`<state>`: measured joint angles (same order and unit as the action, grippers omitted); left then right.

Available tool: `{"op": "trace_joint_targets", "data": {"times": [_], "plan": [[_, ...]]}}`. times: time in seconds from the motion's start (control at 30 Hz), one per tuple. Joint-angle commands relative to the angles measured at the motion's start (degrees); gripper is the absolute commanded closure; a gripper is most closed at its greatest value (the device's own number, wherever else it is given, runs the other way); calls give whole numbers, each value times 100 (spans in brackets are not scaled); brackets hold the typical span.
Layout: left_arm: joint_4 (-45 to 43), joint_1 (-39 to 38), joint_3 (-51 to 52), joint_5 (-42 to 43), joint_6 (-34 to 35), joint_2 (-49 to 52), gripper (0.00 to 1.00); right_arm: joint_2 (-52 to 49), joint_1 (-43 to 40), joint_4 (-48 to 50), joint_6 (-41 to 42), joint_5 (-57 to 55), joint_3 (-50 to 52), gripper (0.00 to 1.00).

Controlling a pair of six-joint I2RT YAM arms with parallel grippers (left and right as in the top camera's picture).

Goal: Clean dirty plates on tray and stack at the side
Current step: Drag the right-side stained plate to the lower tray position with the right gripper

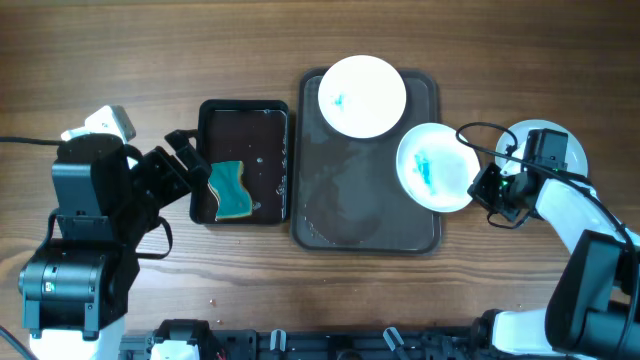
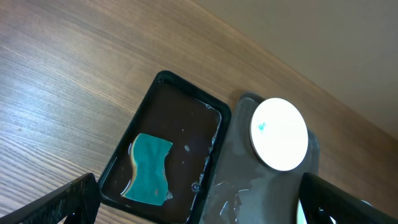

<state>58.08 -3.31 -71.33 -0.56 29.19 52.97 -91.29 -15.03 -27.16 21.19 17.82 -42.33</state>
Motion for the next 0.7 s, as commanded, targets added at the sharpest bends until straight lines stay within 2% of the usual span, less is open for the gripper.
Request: {"op": "trace_joint_targets", "data": {"times": [0.0, 0.23, 0.33, 0.5, 0.67], "plan": [[-13, -15, -96, 70, -31, 7, 0, 529, 46, -387, -87, 48, 74, 96], [-13, -15, -96, 70, -31, 7, 0, 1759, 234, -1458, -142, 450, 76, 96], [-13, -15, -96, 70, -31, 7, 0, 2024, 647, -1762, 304, 367, 76, 96], [-13, -15, -96, 70, -31, 7, 0, 1941, 1740, -1818, 1974, -153, 76, 96], [-13, -15, -96, 70, -31, 7, 0, 1587, 3034, -1346, 4044, -863, 79, 95]]}}
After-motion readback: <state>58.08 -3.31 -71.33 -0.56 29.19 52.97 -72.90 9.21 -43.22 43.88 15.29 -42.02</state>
